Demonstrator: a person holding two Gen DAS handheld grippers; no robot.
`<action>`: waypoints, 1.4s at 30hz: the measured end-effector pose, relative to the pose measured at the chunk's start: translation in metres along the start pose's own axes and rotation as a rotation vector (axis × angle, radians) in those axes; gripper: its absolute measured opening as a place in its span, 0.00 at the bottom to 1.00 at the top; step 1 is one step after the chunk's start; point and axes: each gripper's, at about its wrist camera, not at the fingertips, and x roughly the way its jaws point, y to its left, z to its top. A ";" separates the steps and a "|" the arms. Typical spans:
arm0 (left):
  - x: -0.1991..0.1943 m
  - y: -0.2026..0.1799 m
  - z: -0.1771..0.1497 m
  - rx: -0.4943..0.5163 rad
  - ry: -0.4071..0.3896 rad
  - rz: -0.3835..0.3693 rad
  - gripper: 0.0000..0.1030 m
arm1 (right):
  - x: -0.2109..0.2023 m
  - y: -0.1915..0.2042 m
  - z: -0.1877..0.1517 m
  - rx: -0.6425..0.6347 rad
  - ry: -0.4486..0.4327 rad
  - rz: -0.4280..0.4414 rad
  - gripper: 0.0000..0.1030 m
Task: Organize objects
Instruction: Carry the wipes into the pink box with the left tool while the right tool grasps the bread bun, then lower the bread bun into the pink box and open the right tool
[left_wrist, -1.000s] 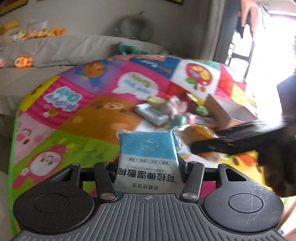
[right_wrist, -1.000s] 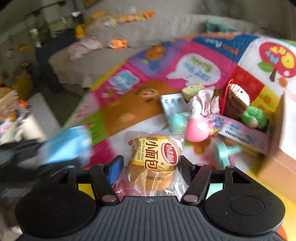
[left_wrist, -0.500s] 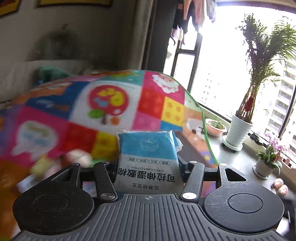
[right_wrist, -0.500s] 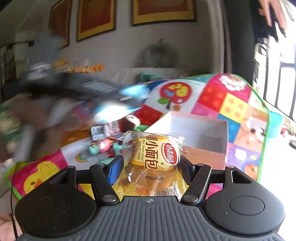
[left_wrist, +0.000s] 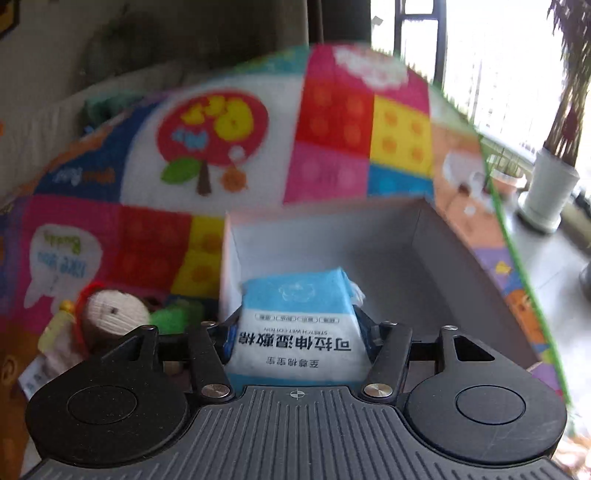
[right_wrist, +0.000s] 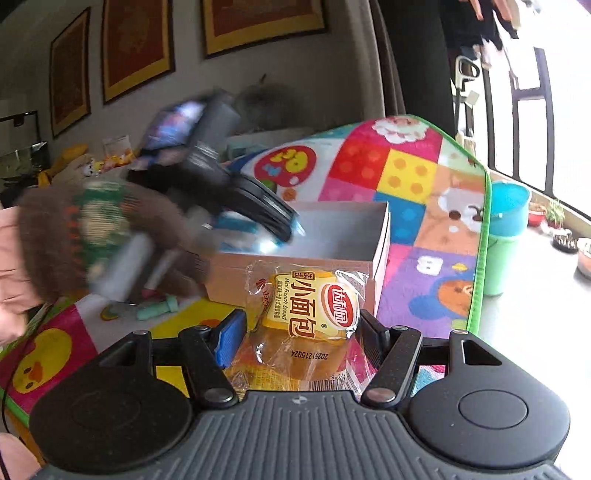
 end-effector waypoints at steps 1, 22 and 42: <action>-0.011 0.008 -0.002 -0.010 -0.029 -0.022 0.61 | 0.003 -0.001 0.001 0.007 0.001 0.002 0.63; -0.056 0.036 -0.014 -0.148 -0.116 -0.269 0.52 | 0.006 0.007 0.025 -0.016 -0.021 -0.077 0.63; 0.048 0.018 0.019 -0.299 0.179 -0.373 0.32 | 0.005 -0.019 0.033 0.032 -0.046 -0.128 0.63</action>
